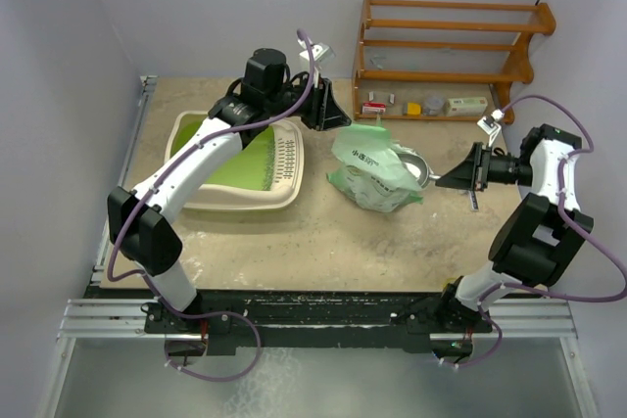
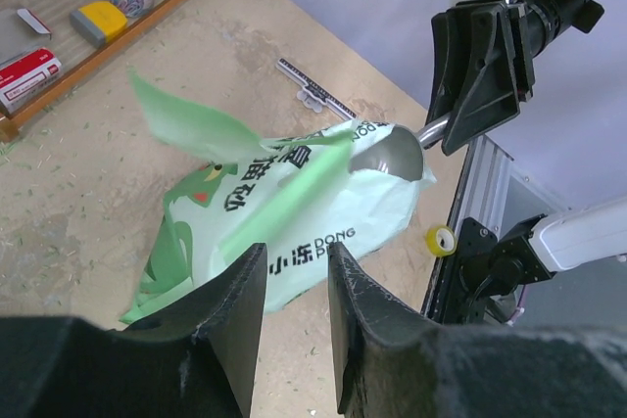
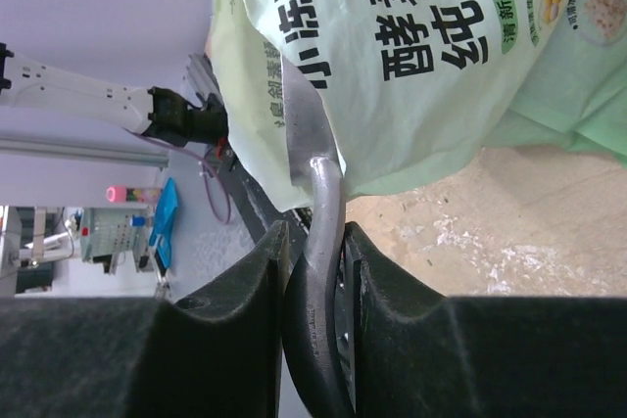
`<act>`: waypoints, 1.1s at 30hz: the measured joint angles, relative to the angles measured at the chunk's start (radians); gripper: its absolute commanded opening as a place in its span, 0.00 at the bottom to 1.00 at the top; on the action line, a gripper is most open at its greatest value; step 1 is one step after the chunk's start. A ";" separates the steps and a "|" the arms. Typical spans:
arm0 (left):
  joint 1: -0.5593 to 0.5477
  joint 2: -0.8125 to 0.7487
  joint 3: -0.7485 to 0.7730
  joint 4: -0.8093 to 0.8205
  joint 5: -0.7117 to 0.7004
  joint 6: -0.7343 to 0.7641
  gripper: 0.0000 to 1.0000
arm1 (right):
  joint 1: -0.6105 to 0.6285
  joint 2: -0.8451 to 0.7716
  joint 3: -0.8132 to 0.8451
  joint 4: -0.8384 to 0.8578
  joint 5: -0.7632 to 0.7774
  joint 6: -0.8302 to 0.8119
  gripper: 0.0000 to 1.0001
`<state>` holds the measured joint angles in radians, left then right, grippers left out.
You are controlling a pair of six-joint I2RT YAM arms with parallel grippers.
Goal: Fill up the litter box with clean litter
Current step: Pick up the spatula from the cat litter bag.
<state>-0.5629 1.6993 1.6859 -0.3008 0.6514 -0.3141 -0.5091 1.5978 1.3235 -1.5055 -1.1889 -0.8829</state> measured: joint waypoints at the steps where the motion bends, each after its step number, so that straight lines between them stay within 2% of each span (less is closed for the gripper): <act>1: 0.000 0.000 0.000 0.000 0.000 0.000 0.28 | 0.001 -0.001 0.000 0.000 -0.007 0.002 0.16; 4: 0.000 0.000 0.000 0.000 0.000 0.000 0.29 | 0.005 -0.002 0.002 0.000 -0.004 0.012 0.01; 5: 0.000 0.000 0.000 0.000 0.001 0.000 0.30 | 0.005 -0.002 0.004 0.000 -0.001 0.018 0.00; 12: 0.000 0.000 0.000 0.004 0.029 0.003 0.39 | 0.015 -0.006 0.097 0.000 0.063 0.074 0.00; 18: 0.000 -0.003 -0.010 0.006 0.052 0.054 0.45 | 0.050 0.003 0.300 0.001 0.106 0.138 0.00; 27: 0.000 -0.039 -0.066 0.002 0.026 0.178 0.50 | 0.246 0.067 0.478 0.001 0.254 0.277 0.00; 33: 0.000 -0.101 -0.129 0.048 0.009 0.206 0.52 | 0.277 0.109 0.556 0.005 0.284 0.332 0.00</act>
<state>-0.5629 1.5986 1.5566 -0.2531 0.6605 -0.1078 -0.2321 1.7065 1.8797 -1.5009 -0.9051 -0.5510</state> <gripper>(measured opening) 0.513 0.274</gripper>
